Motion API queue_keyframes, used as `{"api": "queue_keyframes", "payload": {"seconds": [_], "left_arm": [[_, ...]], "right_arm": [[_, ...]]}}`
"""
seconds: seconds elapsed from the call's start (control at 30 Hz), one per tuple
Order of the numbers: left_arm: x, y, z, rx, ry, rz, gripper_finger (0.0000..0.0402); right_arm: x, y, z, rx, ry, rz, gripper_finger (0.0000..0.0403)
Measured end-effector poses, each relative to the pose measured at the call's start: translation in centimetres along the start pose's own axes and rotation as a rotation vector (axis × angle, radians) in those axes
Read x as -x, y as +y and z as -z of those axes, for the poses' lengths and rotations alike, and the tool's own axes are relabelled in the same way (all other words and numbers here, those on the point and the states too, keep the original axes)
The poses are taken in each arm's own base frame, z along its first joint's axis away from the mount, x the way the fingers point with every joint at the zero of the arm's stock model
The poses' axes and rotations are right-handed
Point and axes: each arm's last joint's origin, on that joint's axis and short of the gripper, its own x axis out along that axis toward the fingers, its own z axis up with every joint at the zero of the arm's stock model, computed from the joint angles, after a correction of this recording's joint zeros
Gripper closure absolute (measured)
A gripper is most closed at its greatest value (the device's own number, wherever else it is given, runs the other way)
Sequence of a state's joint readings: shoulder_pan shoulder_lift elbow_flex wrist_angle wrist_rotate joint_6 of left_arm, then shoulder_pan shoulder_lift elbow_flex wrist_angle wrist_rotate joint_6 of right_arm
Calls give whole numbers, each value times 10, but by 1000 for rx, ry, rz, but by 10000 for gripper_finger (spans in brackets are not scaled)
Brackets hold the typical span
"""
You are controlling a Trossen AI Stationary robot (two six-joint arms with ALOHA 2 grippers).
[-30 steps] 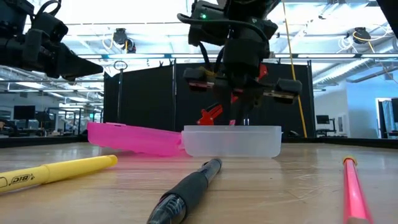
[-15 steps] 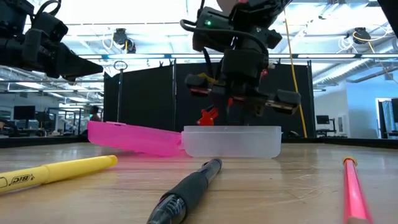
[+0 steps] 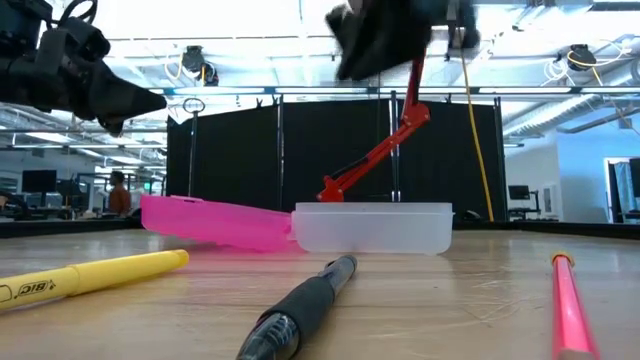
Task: Pick & place school supplies into a supply box
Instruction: Put the yellow pen into the pink supply box
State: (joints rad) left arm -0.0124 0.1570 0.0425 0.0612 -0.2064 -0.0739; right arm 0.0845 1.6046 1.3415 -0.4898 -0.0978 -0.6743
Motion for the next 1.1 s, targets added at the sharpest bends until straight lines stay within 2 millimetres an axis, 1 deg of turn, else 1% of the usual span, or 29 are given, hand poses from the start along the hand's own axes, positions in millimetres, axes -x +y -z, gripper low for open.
{"api": "queue_keyframes", "payload": {"seconds": [0.13,0.2,0.27,0.37,0.53,0.63,0.7,0.77,0.87,1.1], "left_arm": [[0,0,0,117,0,-4,357],[0,0,0,146,-1,-4,357],[0,0,0,150,-3,-3,357],[0,0,-2,154,-19,-1,357],[0,0,-2,181,-24,9,357],[0,0,-2,169,-24,7,357],[0,0,-3,154,-26,0,357],[0,0,-3,134,-28,0,357],[0,0,-5,121,-49,2,357],[0,0,-6,125,-65,4,357]], "right_arm": [[39,9,-18,-293,-132,1,335],[51,18,-23,-420,-171,-14,343],[56,34,-24,-490,-180,-47,351],[51,65,-24,-517,-135,-38,367],[32,124,-13,-528,-36,46,398],[22,154,-6,-530,-19,19,399],[19,169,0,-519,-5,-5,397],[19,179,3,-517,3,20,400],[17,188,9,-514,20,44,402],[16,197,14,-583,40,11,402]]}}
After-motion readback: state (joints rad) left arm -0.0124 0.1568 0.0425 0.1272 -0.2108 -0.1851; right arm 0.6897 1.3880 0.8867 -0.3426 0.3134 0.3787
